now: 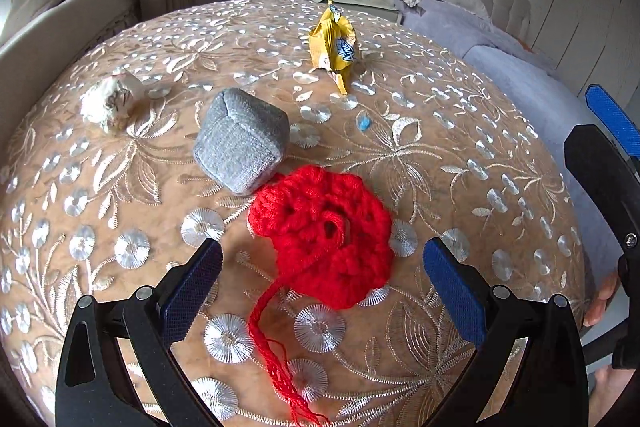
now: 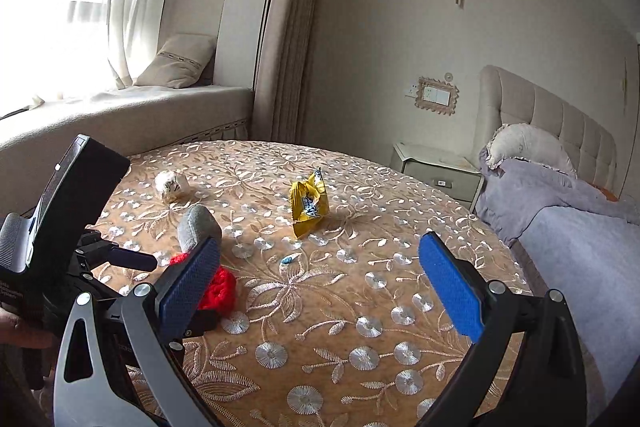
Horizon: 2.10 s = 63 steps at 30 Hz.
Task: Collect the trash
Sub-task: 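Grasp the red knitted pouch with left tool while right tool grasps the grey felt item, then carry the red pouch and grey felt item over the white bin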
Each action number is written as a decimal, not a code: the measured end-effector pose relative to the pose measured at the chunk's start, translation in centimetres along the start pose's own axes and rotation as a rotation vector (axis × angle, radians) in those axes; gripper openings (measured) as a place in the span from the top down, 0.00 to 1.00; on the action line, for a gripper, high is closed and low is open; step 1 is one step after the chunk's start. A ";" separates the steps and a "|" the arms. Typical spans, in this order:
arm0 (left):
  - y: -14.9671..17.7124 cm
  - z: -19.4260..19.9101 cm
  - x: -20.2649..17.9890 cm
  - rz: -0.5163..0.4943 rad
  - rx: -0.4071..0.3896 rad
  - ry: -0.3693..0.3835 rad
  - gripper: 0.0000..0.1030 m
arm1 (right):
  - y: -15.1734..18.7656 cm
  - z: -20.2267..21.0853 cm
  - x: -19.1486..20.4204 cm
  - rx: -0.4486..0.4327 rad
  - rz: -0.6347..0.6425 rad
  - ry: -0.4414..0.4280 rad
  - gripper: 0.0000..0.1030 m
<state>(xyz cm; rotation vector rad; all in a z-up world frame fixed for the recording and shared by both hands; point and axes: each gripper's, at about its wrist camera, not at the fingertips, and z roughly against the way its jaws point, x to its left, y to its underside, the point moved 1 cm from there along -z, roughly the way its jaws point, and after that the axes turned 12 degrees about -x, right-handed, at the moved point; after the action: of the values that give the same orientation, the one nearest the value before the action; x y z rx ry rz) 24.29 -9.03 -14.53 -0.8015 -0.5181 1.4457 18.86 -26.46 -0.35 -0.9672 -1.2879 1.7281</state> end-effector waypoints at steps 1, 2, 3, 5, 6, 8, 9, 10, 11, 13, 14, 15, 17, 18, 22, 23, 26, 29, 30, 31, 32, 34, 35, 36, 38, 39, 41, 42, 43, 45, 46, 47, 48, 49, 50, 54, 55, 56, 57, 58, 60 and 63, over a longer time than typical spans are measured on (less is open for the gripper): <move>0.0 -0.1 0.0 -0.009 -0.005 -0.004 0.06 | 0.0 -0.1 -0.1 -0.001 -0.003 -0.001 0.04; 0.0 -0.3 -0.1 -0.025 -0.001 -0.013 0.10 | 0.0 -0.2 -0.2 -0.002 -0.007 -0.002 0.04; -0.1 -0.3 -0.2 -0.042 -0.004 -0.027 0.19 | 0.1 -0.3 -0.2 -0.001 -0.009 -0.003 0.04; -0.2 -0.2 -0.3 -0.057 -0.013 -0.031 0.37 | 0.2 -0.3 -0.3 0.005 -0.015 -0.009 0.04; -0.2 -0.2 -0.4 -0.062 -0.015 -0.023 0.44 | 0.1 -0.3 -0.3 0.002 -0.017 -0.010 0.04; -0.2 -0.1 -0.8 -0.079 -0.016 -0.004 0.57 | 0.0 -0.3 -0.3 -0.002 -0.014 -0.007 0.04; -0.2 0.0 -1.0 -0.090 -0.019 0.006 0.68 | 0.0 -0.3 -0.3 -0.003 -0.011 -0.006 0.04; -0.2 0.2 -1.3 -0.099 -0.025 0.005 0.79 | -0.1 -0.3 -0.2 -0.005 -0.008 -0.005 0.04; -0.1 0.4 -1.6 -0.115 -0.030 0.007 0.83 | -0.1 -0.2 -0.1 -0.005 -0.005 -0.006 0.04; -0.1 1.4 -1.5 -0.110 -0.055 0.031 0.83 | -0.2 -0.2 0.1 -0.004 0.000 -0.010 0.04; -0.2 2.1 -1.3 -0.107 -0.072 0.038 0.83 | -0.3 -0.3 0.3 -0.006 0.002 -0.014 0.04; -0.4 2.8 -1.1 -0.098 -0.090 0.050 0.83 | -0.4 -0.4 0.5 -0.007 0.006 -0.015 0.04; -0.8 4.4 -0.4 -0.093 -0.133 0.037 0.83 | -0.6 -0.6 0.8 -0.004 0.012 -0.022 0.04; -1.1 5.2 0.1 -0.085 -0.152 0.037 0.83 | -0.7 -0.8 1.1 -0.006 0.011 -0.027 0.04; -2.1 8.2 2.4 -0.062 -0.224 -0.009 0.83 | -1.4 -1.8 2.8 0.000 0.037 -0.061 0.04; -2.4 8.7 3.0 -0.060 -0.237 -0.026 0.83 | -1.6 -2.1 3.4 0.001 0.049 -0.071 0.04; -2.9 9.8 4.6 -0.064 -0.268 -0.079 0.83 | -2.2 -3.2 5.2 0.003 0.077 -0.092 0.04; -3.1 10.1 6.2 -0.043 -0.276 -0.079 0.83 | -2.6 -4.4 6.8 0.012 0.092 -0.122 0.04; -3.2 10.2 6.6 -0.040 -0.281 -0.079 0.83 | -2.7 -5.0 7.3 0.021 0.097 -0.130 0.04; -3.3 10.2 6.8 -0.042 -0.284 -0.081 0.83 | -2.6 -5.5 7.8 0.027 0.105 -0.138 0.04; -3.3 10.2 7.0 -0.047 -0.284 -0.081 0.83 | -2.6 -6.0 8.4 0.038 0.117 -0.144 0.04; -3.5 10.3 7.5 -0.054 -0.297 -0.088 0.83 | -2.4 -7.3 9.4 0.068 0.142 -0.155 0.04; -3.6 10.3 7.7 -0.057 -0.299 -0.087 0.83 | -2.3 -7.9 9.8 0.080 0.152 -0.156 0.04; -3.7 10.4 8.0 -0.057 -0.309 -0.086 0.83 | -2.0 -8.7 10.2 0.107 0.163 -0.161 0.04; -3.8 10.4 8.5 -0.059 -0.318 -0.090 0.83 | -1.3 -10.2 11.1 0.166 0.194 -0.168 0.04; -3.8 10.4 8.8 -0.053 -0.323 -0.083 0.83 | -0.9 -10.9 11.5 0.206 0.206 -0.180 0.04; -3.7 10.3 9.1 -0.044 -0.321 -0.073 0.83 | 0.2 -12.4 12.1 0.293 0.210 -0.202 0.08; -3.7 10.2 9.3 -0.037 -0.322 -0.066 0.83 | 0.8 -12.9 12.2 0.324 0.204 -0.213 0.31; -3.6 10.2 9.4 -0.030 -0.325 -0.064 0.83 | 1.3 -13.5 12.3 0.361 0.200 -0.214 0.50; -3.6 10.1 9.6 -0.027 -0.324 -0.061 0.83 | 2.1 -14.4 12.1 0.425 0.162 -0.231 0.82; -3.6 10.2 9.7 -0.027 -0.331 -0.068 0.83 | 2.1 -14.4 12.0 0.433 0.152 -0.230 0.84; -3.5 10.4 9.6 -0.033 -0.337 -0.077 0.83 | 1.9 -14.2 12.1 0.432 0.155 -0.229 0.87; -3.6 10.6 9.6 -0.035 -0.340 -0.075 0.83 | 1.5 -13.7 12.1 0.411 0.160 -0.223 0.88; -3.6 10.9 9.5 -0.030 -0.345 -0.069 0.83 | 0.9 -12.9 12.1 0.373 0.174 -0.206 0.88; -3.6 11.1 9.4 -0.031 -0.348 -0.065 0.83 | 0.1 -12.0 12.1 0.335 0.187 -0.193 0.88; -3.6 12.5 7.7 -0.056 -0.366 -0.041 0.83 | -3.5 -6.7 11.0 0.170 0.214 -0.119 0.88; -3.6 12.8 7.0 -0.065 -0.373 -0.031 0.83 | -4.1 -5.3 10.7 0.146 0.220 -0.098 0.88; -3.5 13.2 6.1 -0.079 -0.378 -0.022 0.83 | -4.6 -4.0 10.2 0.128 0.217 -0.079 0.88; -3.4 13.5 5.3 -0.093 -0.380 -0.006 0.83 | -4.8 -2.6 9.7 0.119 0.213 -0.058 0.88; -3.2 13.8 4.3 -0.105 -0.384 0.011 0.83 | -4.8 -1.4 9.1 0.119 0.211 -0.037 0.88; -2.8 14.2 2.2 -0.139 -0.384 0.046 0.83 | -4.4 1.0 7.8 0.125 0.204 0.014 0.88; -1.7 14.7 -1.3 -0.183 -0.389 0.104 0.83 | -2.9 4.3 5.5 0.170 0.184 0.096 0.88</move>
<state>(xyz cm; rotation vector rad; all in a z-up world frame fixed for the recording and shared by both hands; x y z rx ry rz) 14.38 -7.71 -3.51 -1.1007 -0.7854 1.1422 13.08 -22.58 2.63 -1.0814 -0.9992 1.8723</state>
